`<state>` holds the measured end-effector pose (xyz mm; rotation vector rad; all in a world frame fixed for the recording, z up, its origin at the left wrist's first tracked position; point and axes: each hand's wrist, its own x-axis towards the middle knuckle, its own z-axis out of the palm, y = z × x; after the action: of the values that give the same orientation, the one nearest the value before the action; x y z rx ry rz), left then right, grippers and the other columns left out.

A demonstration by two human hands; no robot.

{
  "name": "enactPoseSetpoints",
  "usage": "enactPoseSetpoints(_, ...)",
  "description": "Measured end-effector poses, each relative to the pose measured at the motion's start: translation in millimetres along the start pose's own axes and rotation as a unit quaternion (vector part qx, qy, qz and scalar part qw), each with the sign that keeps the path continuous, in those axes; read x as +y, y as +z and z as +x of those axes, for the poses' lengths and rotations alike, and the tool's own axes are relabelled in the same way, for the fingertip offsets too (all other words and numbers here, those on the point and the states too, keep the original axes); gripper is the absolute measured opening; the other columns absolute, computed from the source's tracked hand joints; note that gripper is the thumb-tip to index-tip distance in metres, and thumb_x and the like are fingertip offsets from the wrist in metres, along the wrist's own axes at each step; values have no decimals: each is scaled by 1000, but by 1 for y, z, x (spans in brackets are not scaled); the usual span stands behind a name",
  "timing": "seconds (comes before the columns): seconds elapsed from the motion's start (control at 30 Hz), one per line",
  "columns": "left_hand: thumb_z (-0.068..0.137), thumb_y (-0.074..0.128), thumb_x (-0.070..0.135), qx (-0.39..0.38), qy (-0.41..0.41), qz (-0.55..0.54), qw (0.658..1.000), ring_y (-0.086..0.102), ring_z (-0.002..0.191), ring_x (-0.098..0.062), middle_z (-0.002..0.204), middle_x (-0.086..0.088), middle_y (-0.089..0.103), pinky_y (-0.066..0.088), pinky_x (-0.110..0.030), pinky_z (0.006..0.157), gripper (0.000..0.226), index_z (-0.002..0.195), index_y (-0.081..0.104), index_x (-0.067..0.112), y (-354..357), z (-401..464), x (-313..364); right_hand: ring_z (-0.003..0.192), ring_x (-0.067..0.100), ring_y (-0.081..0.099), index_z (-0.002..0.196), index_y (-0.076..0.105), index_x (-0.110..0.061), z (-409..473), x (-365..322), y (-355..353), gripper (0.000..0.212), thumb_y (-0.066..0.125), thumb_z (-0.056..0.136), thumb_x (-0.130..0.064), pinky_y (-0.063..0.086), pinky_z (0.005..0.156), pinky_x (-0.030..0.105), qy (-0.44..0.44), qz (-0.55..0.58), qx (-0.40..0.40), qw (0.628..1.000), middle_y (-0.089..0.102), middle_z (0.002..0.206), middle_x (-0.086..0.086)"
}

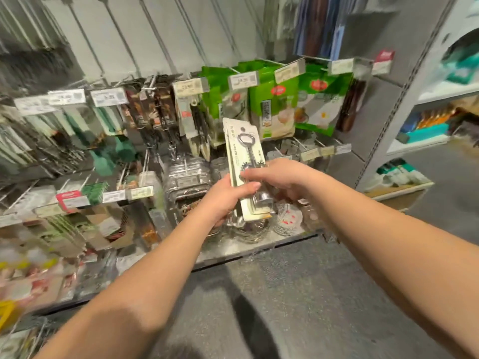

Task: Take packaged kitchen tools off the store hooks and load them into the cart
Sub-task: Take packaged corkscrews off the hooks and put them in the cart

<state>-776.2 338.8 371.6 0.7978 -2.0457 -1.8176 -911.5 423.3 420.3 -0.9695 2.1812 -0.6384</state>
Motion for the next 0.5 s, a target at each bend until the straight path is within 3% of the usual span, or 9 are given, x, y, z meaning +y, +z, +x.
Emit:
enactPoseSetpoints(0.1, 91, 71, 24, -20, 39, 28, 999, 63, 88, 9, 100, 21, 62, 48, -10, 76, 34, 117, 50, 31, 32, 27, 30, 72, 28, 63, 116, 65, -5, 1, 21, -44, 77, 63, 79, -73, 44, 54, 28, -11, 9, 36, 999, 69, 99, 12)
enactPoseSetpoints(0.2, 91, 70, 18, -45, 55, 36, 997, 67, 80, 12, 110, 12, 69, 53, -9, 76, 30, 115, 56, 30, 49, 53, 56, 83, 24, 66, 122, 67, -11, 9, 32, -80, 74, 63, 79, -72, 49, 61, 31, -37, 25, 62, 997, 69, 113, 8)
enactPoseSetpoints(0.27, 93, 68, 20, -54, 65, 19, 996, 69, 85, 9, 113, 11, 70, 51, -8, 73, 26, 113, 58, 33, 54, 70, 72, 84, 21, 66, 121, 68, -11, 16, 36, -101, 72, 64, 80, -71, 50, 68, 31, -47, 32, 86, 995, 71, 108, 6)
enactPoseSetpoints(0.33, 94, 66, 27, -54, 63, -12, 996, 69, 97, 3, 114, 10, 71, 53, -16, 85, 27, 120, 60, 29, 54, 88, 84, 74, 18, 62, 119, 64, -10, 23, 37, -121, 70, 62, 82, -70, 45, 59, 28, -44, 31, 113, 992, 67, 93, 2)
enactPoseSetpoints(0.37, 94, 66, 32, -51, 57, -27, 997, 68, 105, -5, 118, 7, 71, 53, -27, 96, 33, 126, 60, 28, 54, 96, 88, 73, 18, 61, 123, 60, -13, 28, 37, -128, 70, 61, 83, -70, 43, 57, 28, -44, 30, 123, 991, 65, 94, 2)
enactPoseSetpoints(0.43, 87, 70, 42, -52, 58, -51, 996, 66, 116, -18, 125, 4, 70, 48, -47, 106, 44, 128, 62, 30, 53, 114, 97, 89, 20, 63, 136, 54, -12, 40, 36, -141, 80, 64, 81, -69, 52, 72, 32, -54, 57, 132, 988, 66, 116, 4)
enactPoseSetpoints(0.5, 79, 74, 49, -50, 78, -59, 994, 64, 120, -19, 126, 6, 70, 44, -50, 109, 47, 123, 64, 36, 49, 135, 104, 101, 20, 64, 139, 51, -15, 54, 30, -151, 82, 70, 78, -67, 52, 90, 38, -69, 95, 143, 983, 64, 127, 0)
